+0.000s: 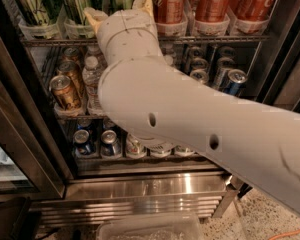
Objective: Pick green can from top shelf of fridge
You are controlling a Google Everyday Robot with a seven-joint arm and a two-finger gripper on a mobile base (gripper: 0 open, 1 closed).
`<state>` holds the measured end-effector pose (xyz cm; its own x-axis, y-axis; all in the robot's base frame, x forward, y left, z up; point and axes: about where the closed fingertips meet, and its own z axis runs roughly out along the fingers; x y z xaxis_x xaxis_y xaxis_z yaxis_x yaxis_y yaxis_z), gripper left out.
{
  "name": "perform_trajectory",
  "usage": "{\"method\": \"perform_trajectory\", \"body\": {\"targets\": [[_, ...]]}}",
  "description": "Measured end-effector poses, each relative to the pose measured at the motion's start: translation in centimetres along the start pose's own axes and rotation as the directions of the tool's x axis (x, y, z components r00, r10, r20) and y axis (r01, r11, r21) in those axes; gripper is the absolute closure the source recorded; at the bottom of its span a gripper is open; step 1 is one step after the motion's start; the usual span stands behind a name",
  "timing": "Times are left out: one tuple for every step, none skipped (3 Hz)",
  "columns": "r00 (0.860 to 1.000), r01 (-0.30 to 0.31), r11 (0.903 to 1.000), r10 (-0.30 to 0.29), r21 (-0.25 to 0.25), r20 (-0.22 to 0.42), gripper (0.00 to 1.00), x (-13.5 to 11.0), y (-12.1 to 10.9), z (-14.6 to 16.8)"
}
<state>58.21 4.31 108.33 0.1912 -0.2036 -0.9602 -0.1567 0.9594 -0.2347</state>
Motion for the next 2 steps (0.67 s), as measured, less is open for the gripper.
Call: {"method": "perform_trajectory", "body": {"targets": [[1.0, -0.002, 0.9996, 0.003, 0.028, -0.006, 0.25, 0.24, -0.65, 0.46], [1.0, -0.008, 0.9988, 0.009, 0.049, -0.016, 0.27, 0.56, -1.19, 0.83]]}}
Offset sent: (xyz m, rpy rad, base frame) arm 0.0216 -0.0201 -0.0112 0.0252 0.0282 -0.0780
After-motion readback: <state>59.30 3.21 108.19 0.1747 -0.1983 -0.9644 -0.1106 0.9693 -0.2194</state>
